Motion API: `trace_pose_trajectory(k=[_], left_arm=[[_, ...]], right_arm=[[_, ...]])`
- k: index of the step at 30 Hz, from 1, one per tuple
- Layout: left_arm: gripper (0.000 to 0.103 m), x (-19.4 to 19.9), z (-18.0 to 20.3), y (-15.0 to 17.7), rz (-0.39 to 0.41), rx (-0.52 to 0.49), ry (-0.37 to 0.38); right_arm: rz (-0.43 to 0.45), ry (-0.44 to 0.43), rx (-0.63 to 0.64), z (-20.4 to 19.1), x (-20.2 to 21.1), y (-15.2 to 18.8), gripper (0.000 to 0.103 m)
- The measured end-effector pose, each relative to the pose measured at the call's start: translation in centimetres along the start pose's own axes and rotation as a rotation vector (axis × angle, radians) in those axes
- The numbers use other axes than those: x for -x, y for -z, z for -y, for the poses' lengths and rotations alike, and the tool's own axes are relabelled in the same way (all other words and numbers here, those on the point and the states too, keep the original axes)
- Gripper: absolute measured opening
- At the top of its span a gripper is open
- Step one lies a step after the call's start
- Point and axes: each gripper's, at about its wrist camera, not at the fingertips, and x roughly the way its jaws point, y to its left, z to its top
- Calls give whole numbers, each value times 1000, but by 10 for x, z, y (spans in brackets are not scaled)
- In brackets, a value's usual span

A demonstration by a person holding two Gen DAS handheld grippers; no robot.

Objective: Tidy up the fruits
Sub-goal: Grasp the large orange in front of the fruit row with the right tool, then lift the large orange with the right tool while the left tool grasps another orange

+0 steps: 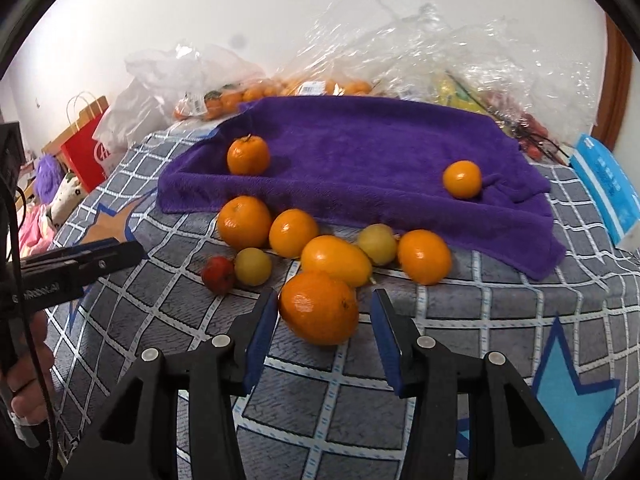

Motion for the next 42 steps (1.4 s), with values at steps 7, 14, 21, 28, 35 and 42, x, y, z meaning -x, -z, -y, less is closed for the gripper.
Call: trace_pose_trajectory(k=[7, 14, 21, 28, 35, 42], left_arm=[[55, -1, -2, 2, -11, -2, -14], [55, 8, 15, 0, 11, -45, -15], [55, 5, 45, 1, -10, -95, 23], [55, 2, 71, -3, -5, -163, 31], [55, -9, 73, -13, -10, -141, 49], [55, -30, 80, -25, -34, -132, 63]], right_arm=[[20, 1, 9, -2, 4, 6, 42], [46, -15, -61, 18, 17, 12, 42], [72, 11, -90, 39, 40, 22, 42], [104, 50, -120, 61, 54, 25, 42], [120, 58, -128, 74, 46, 16, 42], [136, 46, -138, 82, 34, 9, 42]])
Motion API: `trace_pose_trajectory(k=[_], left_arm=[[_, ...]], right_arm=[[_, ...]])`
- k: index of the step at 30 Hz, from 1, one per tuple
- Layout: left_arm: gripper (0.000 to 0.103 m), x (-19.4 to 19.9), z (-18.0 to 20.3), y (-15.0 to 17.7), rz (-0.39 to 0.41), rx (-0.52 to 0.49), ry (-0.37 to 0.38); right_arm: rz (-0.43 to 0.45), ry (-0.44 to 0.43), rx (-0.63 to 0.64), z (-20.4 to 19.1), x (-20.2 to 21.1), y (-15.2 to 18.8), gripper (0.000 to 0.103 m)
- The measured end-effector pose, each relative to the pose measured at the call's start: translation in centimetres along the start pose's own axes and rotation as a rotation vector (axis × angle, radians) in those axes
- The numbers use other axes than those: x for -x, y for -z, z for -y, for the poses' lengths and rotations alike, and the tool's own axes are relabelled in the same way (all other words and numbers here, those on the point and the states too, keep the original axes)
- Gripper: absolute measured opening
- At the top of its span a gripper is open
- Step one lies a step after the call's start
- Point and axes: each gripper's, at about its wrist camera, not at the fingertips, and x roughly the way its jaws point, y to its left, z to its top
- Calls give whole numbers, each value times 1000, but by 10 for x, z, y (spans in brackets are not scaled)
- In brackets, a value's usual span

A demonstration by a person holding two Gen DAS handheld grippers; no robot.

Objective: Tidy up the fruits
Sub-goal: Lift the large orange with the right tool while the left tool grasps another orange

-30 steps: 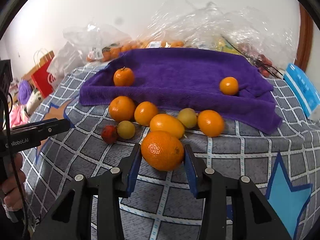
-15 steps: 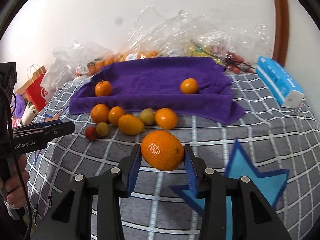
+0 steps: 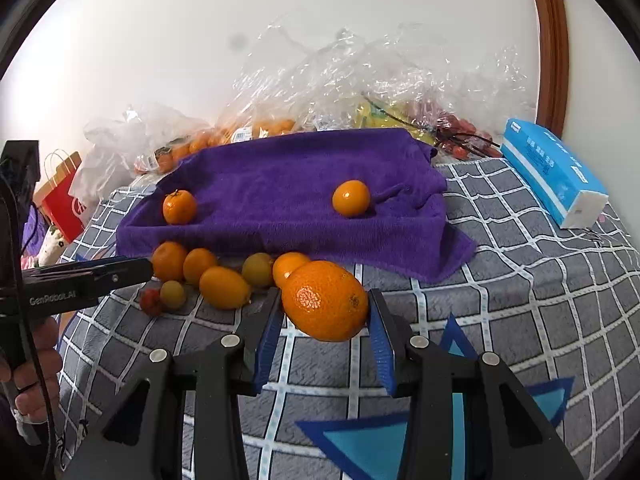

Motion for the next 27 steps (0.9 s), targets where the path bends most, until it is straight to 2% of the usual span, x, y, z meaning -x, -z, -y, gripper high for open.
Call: trace_pose_trajectory(k=[4, 10, 20, 24, 27], left_arm=[[55, -10, 4, -4, -11, -5, -5], [50, -16, 2, -6, -18, -5, -22], [46, -31, 11, -14, -37, -13, -79], [45, -43, 13, -14, -80, -16, -101], [39, -41, 17, -11, -54, -36, -103]], right_arm=[[-15, 10, 14, 0, -9, 4, 42], [-27, -36, -31, 10, -12, 4, 42], [-22, -45, -48, 11, -12, 5, 42], [-20, -46, -44, 10, -12, 5, 42], [-16, -48, -41, 10, -11, 5, 42]])
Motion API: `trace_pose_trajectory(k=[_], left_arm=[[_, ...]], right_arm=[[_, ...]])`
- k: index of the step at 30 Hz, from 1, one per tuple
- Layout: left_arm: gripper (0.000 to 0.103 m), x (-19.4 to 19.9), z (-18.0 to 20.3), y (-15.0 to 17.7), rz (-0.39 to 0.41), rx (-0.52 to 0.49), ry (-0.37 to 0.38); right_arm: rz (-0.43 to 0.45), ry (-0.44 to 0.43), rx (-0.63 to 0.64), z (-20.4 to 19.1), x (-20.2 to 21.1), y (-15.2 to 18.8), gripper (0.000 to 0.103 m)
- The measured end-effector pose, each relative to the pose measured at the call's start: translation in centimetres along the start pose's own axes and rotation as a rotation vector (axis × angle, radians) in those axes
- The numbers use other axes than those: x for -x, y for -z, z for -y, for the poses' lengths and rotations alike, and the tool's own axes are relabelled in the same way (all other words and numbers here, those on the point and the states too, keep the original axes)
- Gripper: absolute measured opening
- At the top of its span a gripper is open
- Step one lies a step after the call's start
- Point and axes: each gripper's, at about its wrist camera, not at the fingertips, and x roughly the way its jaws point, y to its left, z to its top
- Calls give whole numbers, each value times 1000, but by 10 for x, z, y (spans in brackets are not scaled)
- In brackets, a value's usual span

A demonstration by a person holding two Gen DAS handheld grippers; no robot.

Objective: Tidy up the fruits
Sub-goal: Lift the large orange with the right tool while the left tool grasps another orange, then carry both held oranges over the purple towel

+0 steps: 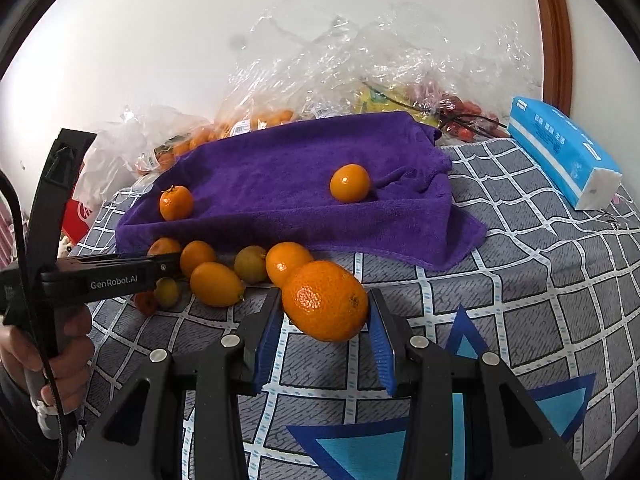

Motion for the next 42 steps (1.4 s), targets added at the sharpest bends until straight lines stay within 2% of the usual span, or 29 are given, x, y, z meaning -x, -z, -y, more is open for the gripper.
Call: trace_pose_trajectory(k=[6, 12, 15, 20, 27, 34, 42], left_arm=[[38, 18, -1, 4, 48, 1, 40], [38, 46, -10, 5, 88, -6, 28], [38, 61, -20, 5, 114, 18, 27], [38, 79, -46, 7, 134, 79, 19], [38, 97, -68, 13, 161, 113, -13], [38, 104, -79, 4, 190, 127, -24], [38, 89, -70, -24, 203, 123, 13]], right_arm=[[22, -9, -1, 0, 5, 0, 42], [47, 12, 15, -5, 16, -6, 42], [60, -7, 7, -7, 29, -16, 42], [118, 64, 63, -15, 54, -38, 42], [145, 81, 40, -13, 67, -62, 42], [162, 81, 58, -16, 65, -80, 42], [166, 61, 89, -19, 44, -103, 42]])
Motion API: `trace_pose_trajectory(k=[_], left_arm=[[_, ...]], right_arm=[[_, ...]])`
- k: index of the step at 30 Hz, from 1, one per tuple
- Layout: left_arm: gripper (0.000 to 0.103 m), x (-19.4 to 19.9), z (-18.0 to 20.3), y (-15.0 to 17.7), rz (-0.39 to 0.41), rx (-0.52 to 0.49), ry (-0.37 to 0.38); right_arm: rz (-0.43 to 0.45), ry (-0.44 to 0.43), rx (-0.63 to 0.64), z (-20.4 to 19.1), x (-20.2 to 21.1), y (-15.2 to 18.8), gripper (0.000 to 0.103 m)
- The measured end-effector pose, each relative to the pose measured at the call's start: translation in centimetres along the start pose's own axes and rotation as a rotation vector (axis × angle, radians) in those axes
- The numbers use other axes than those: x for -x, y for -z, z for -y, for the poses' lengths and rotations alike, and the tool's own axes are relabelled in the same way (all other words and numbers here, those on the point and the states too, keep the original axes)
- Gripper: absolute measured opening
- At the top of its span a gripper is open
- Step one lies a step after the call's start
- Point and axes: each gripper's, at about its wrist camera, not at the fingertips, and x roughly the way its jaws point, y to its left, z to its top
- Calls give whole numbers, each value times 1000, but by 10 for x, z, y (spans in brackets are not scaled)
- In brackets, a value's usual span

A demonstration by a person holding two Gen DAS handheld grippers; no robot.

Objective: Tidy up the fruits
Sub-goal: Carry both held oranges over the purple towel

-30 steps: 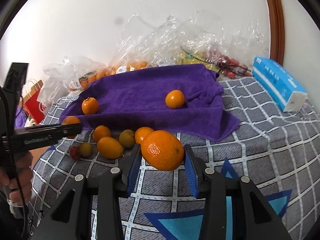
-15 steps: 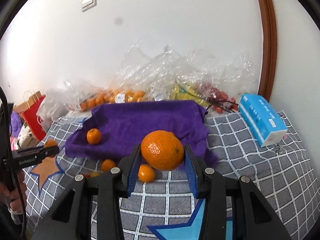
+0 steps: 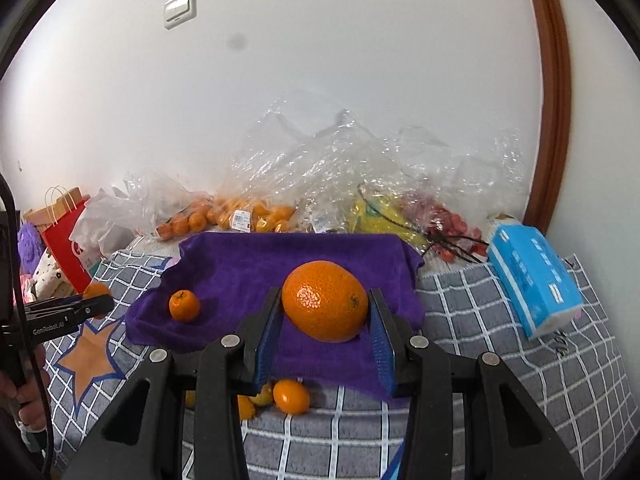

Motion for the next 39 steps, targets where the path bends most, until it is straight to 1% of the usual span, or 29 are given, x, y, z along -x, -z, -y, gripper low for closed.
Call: trace_pose_trajectory(k=[5, 9, 12, 16, 19, 24, 27, 30, 39], left_arm=[[38, -23, 15, -16, -5, 18, 34], [38, -41, 28, -27, -8, 33, 54], [38, -55, 38, -32, -19, 44, 68], [38, -73, 50, -32, -43, 33, 77], [39, -86, 56, -27, -64, 33, 90], [39, -104, 64, -17, -103, 8, 96], [39, -107, 65, -14, -104, 12, 106], [39, -108, 65, -12, -97, 10, 104], [39, -114, 69, -7, -98, -29, 71]], right_arm=[[-11, -3, -2, 8, -25, -9, 42], [-41, -2, -12, 18, -47, -6, 42], [-80, -7, -33, 27, -64, 4, 42], [-154, -9, -52, 35, -85, 19, 42], [-195, -32, -86, 43, -91, 27, 42], [-223, -33, -114, 51, -98, 32, 42], [-252, -47, -105, 50, -103, 36, 42], [-280, -38, -95, 48, -111, 41, 42], [-269, -12, -48, 43, -110, 43, 42]])
